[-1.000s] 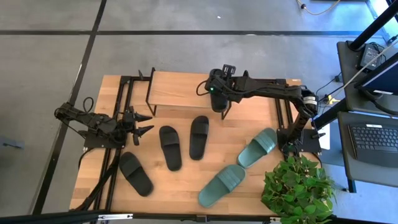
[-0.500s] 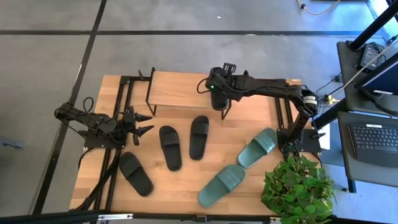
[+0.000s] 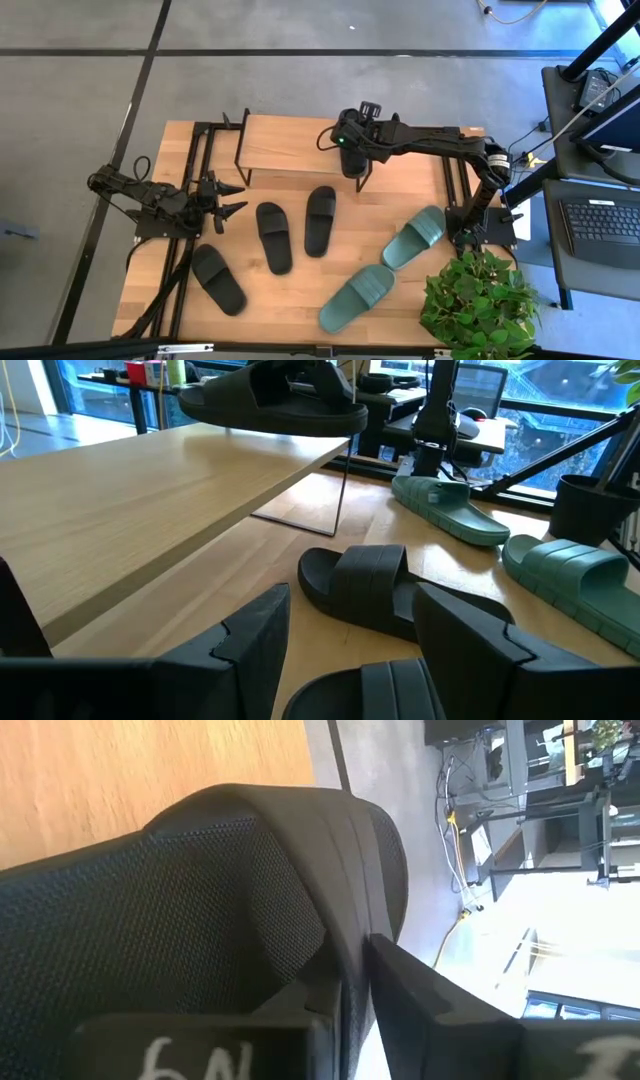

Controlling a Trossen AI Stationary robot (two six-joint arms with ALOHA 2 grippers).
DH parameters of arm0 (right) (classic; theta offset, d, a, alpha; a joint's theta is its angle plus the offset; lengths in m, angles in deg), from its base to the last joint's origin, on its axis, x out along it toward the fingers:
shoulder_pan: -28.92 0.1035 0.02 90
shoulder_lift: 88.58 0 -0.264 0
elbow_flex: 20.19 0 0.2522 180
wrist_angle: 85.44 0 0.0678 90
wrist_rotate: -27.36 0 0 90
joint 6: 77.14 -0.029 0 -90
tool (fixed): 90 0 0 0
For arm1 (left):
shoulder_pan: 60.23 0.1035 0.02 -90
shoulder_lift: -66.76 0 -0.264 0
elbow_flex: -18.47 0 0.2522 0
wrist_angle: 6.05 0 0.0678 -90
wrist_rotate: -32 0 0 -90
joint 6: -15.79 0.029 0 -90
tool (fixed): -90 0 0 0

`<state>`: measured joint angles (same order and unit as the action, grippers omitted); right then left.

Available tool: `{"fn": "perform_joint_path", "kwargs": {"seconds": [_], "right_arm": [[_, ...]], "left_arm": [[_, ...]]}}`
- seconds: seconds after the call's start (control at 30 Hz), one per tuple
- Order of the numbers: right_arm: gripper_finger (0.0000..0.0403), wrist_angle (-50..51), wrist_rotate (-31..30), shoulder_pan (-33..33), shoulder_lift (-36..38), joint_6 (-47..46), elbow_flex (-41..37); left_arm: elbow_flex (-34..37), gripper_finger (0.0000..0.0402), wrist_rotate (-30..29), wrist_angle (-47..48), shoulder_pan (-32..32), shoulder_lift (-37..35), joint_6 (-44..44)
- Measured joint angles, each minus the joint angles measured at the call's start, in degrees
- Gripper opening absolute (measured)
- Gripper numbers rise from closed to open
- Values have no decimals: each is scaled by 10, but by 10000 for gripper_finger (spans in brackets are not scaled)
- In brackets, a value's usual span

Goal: Pick and place slides into the shelf
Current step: Put the black slide on the shelf

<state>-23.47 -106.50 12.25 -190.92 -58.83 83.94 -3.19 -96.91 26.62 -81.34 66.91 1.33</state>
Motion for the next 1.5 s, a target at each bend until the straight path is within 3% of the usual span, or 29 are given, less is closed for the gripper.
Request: {"fn": "perform_joint_path", "kwargs": {"seconds": [1.5], "right_arm": [[57, 4, 1, 0, 0, -28, 0]], "left_arm": [[0, 204, 0, 0, 0, 0, -1]]}}
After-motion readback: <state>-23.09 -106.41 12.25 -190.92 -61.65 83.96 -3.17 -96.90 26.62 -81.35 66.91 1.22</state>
